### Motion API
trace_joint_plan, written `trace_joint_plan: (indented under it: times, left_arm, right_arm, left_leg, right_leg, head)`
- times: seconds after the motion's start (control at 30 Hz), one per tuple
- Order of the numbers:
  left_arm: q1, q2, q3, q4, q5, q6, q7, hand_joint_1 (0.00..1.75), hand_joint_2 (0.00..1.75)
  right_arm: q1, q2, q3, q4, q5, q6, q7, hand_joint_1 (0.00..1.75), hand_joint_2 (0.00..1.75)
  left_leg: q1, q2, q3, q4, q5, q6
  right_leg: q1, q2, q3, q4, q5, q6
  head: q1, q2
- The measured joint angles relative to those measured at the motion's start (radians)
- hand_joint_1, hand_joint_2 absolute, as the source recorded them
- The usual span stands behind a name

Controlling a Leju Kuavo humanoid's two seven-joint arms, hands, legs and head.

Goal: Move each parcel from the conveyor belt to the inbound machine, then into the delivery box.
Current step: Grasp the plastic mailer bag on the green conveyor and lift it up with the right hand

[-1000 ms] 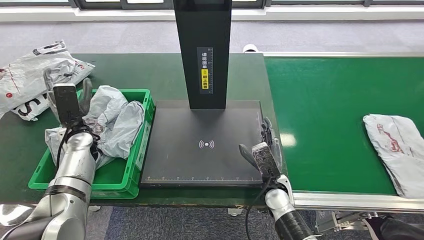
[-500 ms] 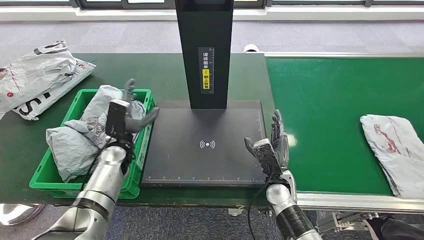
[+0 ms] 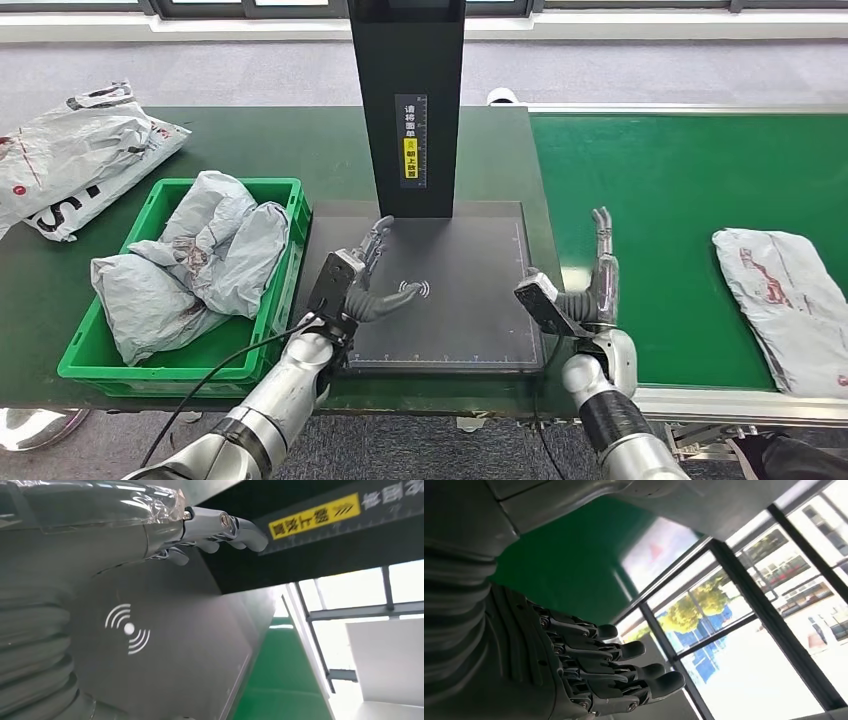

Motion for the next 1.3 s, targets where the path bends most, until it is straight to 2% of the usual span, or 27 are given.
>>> trace_joint_plan:
  times: [0.07,0.17,0.33,0.47,0.6,0.77,0.97,1.3]
  left_arm:
    - [-0.001,-0.003,-0.009,0.015,0.003,0.007,-0.001,0.0,1.75]
    - [-0.001,-0.006,-0.019,0.031,0.005,0.02,-0.004,0.0,1.75]
    - [-0.001,-0.011,-0.027,0.051,-0.003,0.07,-0.011,0.0,1.75]
    - [-0.001,-0.015,-0.028,0.065,-0.002,0.105,-0.019,0.0,1.75]
    - [0.0,-0.015,-0.028,0.07,0.005,0.129,-0.02,0.0,1.75]
    - [0.0,-0.019,-0.028,0.071,0.003,0.139,-0.02,0.0,1.75]
    - [0.003,-0.022,-0.027,0.067,-0.039,0.138,0.0,0.0,1.75]
    - [0.003,-0.023,-0.027,0.065,-0.046,0.138,0.0,0.0,1.75]
  right_arm:
    - [0.0,-0.001,-0.099,0.001,0.173,0.0,0.053,0.0,1.75]
    - [0.0,-0.004,-0.219,0.001,0.303,-0.001,0.109,0.0,1.75]
    - [0.002,-0.024,-0.343,0.001,0.547,-0.001,0.307,0.0,1.75]
    - [0.01,-0.067,-0.408,0.002,0.73,-0.001,0.52,0.0,1.75]
    - [0.028,-0.137,-0.411,0.013,0.766,-0.001,0.713,0.0,1.75]
    - [0.045,-0.192,-0.406,0.031,0.767,-0.001,0.766,0.0,1.75]
    - [0.05,-0.247,-0.36,0.114,0.752,-0.001,0.876,0.0,1.75]
    - [0.052,-0.292,-0.334,0.21,0.742,-0.001,0.888,0.0,1.75]
  left_leg:
    - [0.0,0.0,0.0,0.0,0.0,0.0]
    - [0.0,0.0,0.0,0.0,0.0,0.0]
    - [0.0,0.0,0.0,0.0,0.0,0.001]
    - [0.0,-0.001,0.0,0.0,0.0,0.002]
    - [0.0,-0.001,-0.001,0.0,-0.001,0.003]
    - [0.0,-0.001,-0.001,0.0,-0.001,0.004]
    - [0.0,-0.002,-0.001,0.0,-0.001,0.004]
    - [0.0,-0.001,-0.001,0.0,-0.002,0.004]
  right_leg:
    - [0.0,0.0,0.0,0.0,0.0,0.0]
    - [0.0,0.0,0.0,0.0,0.0,0.0]
    - [-0.001,0.0,0.0,0.0,0.0,0.0]
    - [-0.002,-0.001,0.0,0.0,-0.001,0.001]
    - [-0.003,-0.002,0.001,0.0,-0.001,0.002]
    - [-0.003,-0.001,0.0,0.0,-0.002,0.003]
    - [-0.003,-0.003,0.001,0.0,-0.002,0.004]
    - [-0.003,-0.003,0.001,0.0,-0.002,0.004]
  head:
    - [0.0,0.0]
    - [0.0,0.0]
    - [0.0,0.0]
    - [0.0,0.0]
    - [0.0,0.0]
    - [0.0,0.0]
    - [0.0,0.0]
    - [0.0,0.0]
